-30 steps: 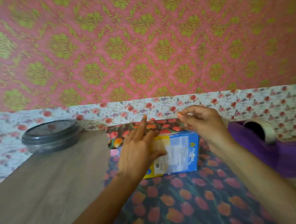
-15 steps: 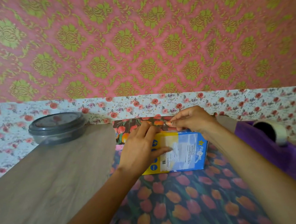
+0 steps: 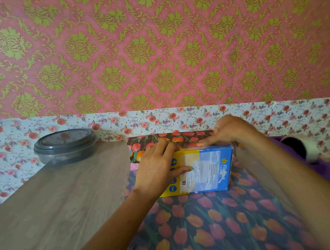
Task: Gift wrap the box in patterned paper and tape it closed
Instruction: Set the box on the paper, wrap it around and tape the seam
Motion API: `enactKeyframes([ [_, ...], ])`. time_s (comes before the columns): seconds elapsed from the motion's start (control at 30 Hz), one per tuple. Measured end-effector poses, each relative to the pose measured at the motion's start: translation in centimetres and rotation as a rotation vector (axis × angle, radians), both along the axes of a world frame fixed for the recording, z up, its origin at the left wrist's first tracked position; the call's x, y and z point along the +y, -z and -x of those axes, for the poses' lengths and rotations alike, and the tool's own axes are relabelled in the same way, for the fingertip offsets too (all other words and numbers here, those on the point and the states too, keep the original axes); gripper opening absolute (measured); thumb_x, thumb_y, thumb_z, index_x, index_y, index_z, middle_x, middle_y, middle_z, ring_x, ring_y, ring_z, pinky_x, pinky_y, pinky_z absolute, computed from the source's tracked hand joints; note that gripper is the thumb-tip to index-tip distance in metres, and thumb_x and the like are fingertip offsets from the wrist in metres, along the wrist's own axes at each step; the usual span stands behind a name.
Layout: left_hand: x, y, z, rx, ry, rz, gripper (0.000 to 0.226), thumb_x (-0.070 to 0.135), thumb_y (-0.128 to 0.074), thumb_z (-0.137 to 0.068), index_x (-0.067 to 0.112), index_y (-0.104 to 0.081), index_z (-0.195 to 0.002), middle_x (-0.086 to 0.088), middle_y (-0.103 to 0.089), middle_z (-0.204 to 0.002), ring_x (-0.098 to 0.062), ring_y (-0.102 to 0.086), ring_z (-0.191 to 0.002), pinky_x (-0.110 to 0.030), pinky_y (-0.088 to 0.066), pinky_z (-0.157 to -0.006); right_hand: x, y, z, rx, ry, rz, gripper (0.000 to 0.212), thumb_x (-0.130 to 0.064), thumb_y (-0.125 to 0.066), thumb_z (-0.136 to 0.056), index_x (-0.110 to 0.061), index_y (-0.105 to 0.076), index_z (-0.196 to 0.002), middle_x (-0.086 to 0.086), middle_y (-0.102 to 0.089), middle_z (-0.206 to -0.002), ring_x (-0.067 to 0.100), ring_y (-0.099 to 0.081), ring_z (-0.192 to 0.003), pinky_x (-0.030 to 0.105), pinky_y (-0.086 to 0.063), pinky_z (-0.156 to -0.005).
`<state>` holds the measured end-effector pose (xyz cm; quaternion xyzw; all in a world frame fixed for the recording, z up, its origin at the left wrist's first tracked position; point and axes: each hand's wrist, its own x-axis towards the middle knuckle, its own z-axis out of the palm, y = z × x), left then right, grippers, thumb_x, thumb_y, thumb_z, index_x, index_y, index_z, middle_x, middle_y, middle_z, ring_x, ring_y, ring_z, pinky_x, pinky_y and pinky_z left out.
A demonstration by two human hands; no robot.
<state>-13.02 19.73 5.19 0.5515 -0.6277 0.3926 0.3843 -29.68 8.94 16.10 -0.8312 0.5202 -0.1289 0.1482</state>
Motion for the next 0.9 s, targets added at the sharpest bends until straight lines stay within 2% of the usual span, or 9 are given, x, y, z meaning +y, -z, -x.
enactKeyframes([
  [0.1,0.0,0.1,0.0,0.0,-0.014,-0.001,0.055,0.068,-0.048,-0.071,0.016,-0.054,-0.086,0.0,-0.053,-0.079,-0.016,-0.05,-0.064,-0.023,-0.036,-0.061,-0.1,-0.8,3.3,0.051,0.011,-0.045,0.062,-0.064,-0.076,-0.038,-0.01,-0.05,-0.054,-0.001,-0.044,-0.048,0.014,-0.042,-0.052,0.025,-0.028,-0.051],
  [0.27,-0.3,0.3,0.1,0.072,-0.009,-0.035,0.058,0.068,-0.05,-0.071,0.013,-0.059,-0.086,-0.001,-0.054,-0.081,-0.017,-0.052,-0.066,-0.023,-0.041,-0.059,0.6,-0.3,5.0,-0.194,-0.148,0.043,0.035,-0.033,-0.082,-0.063,-0.011,-0.066,-0.084,-0.001,-0.062,-0.079,0.016,-0.057,-0.076,0.026,-0.041,-0.066],
  [0.33,-0.3,0.6,0.1,0.124,0.039,-0.055,0.058,0.065,-0.057,-0.07,0.011,-0.059,-0.09,-0.003,-0.055,-0.085,-0.017,-0.052,-0.072,-0.025,-0.044,-0.062,2.2,0.3,3.6,-0.223,-0.303,0.072,0.051,-0.033,-0.081,-0.065,-0.017,-0.063,-0.109,-0.007,-0.061,-0.095,0.01,-0.057,-0.085,0.019,-0.043,-0.072],
  [0.4,-0.3,1.0,0.1,0.184,0.11,-0.047,0.056,0.058,-0.066,-0.068,0.011,-0.059,-0.097,-0.004,-0.057,-0.091,-0.015,-0.052,-0.081,-0.023,-0.044,-0.068,3.3,1.4,2.0,-0.089,-0.409,0.178,0.069,-0.039,-0.083,-0.061,-0.022,-0.057,-0.123,-0.009,-0.053,-0.107,0.009,-0.052,-0.1,0.018,-0.042,-0.081],
  [0.47,-0.2,1.2,0.1,0.251,0.157,-0.029,0.053,0.053,-0.071,-0.066,0.014,-0.06,-0.102,-0.004,-0.059,-0.099,-0.013,-0.051,-0.091,-0.019,-0.043,-0.076,3.6,2.8,1.0,0.027,-0.402,0.326,0.073,-0.046,-0.082,-0.06,-0.026,-0.055,-0.125,-0.007,-0.05,-0.112,0.013,-0.049,-0.107,0.027,-0.04,-0.085],
  [0.6,0.4,1.1,0.2,0.406,0.19,0.004,0.055,0.054,-0.074,-0.062,0.018,-0.072,-0.102,-0.001,-0.065,-0.105,-0.006,-0.055,-0.097,-0.002,-0.038,-0.081,2.7,4.7,1.7,-0.076,-0.383,0.401,0.067,-0.042,-0.08,-0.064,-0.029,-0.055,-0.125,-0.01,-0.046,-0.109,0.016,-0.046,-0.109,0.03,-0.039,-0.085],
  [0.7,0.8,1.0,0.0,0.551,0.261,-0.025,0.076,0.06,-0.075,-0.06,0.024,-0.059,-0.125,0.001,-0.068,-0.114,-0.01,-0.063,-0.1,-0.013,-0.047,-0.083,2.3,5.7,2.0,-0.075,-0.386,0.463,0.072,-0.047,-0.077,-0.066,-0.031,-0.051,-0.13,-0.01,-0.045,-0.115,0.014,-0.041,-0.112,0.029,-0.034,-0.091],
  [0.8,1.2,1.1,0.5,0.706,0.319,-0.016,0.091,0.045,-0.079,-0.055,0.036,-0.036,-0.135,0.032,-0.057,-0.117,0.006,-0.061,-0.099,-0.01,-0.049,-0.079,2.0,6.3,2.4,-0.105,-0.437,0.479,0.076,-0.047,-0.078,-0.065,-0.033,-0.047,-0.133,-0.013,-0.046,-0.121,0.011,-0.041,-0.118,0.026,-0.033,-0.096],
  [0.9,1.0,1.6,0.5,0.765,0.349,-0.019,0.096,0.03,-0.082,-0.055,0.029,-0.031,-0.136,0.057,-0.048,-0.089,0.027,-0.051,-0.084,0.002,-0.041,-0.072,2.3,6.1,3.8,-0.57,-0.546,0.129,0.07,-0.031,-0.078,-0.066,-0.038,-0.046,-0.127,-0.026,-0.049,-0.124,-0.006,-0.045,-0.12,0.024,-0.034,-0.105],
])
